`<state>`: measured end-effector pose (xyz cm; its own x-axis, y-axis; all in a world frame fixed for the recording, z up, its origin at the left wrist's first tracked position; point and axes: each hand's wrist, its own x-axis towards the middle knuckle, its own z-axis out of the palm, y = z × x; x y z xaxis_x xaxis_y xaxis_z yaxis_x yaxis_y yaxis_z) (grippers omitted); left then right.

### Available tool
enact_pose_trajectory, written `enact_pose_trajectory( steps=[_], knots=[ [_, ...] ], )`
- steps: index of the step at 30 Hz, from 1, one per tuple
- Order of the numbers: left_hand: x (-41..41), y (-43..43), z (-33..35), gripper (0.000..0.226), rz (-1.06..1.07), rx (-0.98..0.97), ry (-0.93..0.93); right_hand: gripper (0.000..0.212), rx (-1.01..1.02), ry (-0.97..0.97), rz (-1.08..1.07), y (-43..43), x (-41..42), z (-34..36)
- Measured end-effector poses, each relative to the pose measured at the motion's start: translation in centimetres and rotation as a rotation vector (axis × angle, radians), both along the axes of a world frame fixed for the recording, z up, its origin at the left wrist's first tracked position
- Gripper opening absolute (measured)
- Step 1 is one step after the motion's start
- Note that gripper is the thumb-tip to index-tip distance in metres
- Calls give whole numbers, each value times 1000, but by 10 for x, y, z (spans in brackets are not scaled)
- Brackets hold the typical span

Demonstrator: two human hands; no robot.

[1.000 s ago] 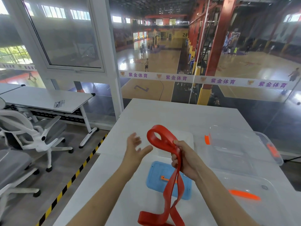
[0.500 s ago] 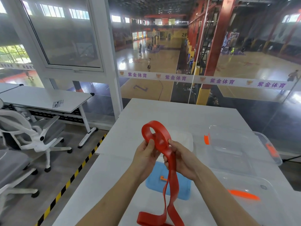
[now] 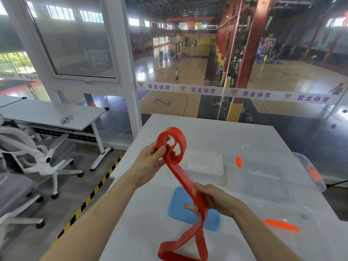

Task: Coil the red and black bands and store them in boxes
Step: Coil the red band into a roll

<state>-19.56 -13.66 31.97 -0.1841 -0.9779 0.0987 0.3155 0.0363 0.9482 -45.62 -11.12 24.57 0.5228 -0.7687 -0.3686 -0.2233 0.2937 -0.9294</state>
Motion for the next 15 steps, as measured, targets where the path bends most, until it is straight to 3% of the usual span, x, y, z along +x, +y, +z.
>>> enact_pose_trajectory(
  steps=[5,12,15],
  knots=[
    [22,-3,-3,28,-112,-96,-437,56,-12,5,-140,-11,-5,5],
    [24,-6,-5,39,-369,-242,-1083,72,-45,78,-183,-18,1,14],
    [12,-4,-3,47,-476,-299,-1274,87,-85,168,-158,-17,8,19]
  ],
)
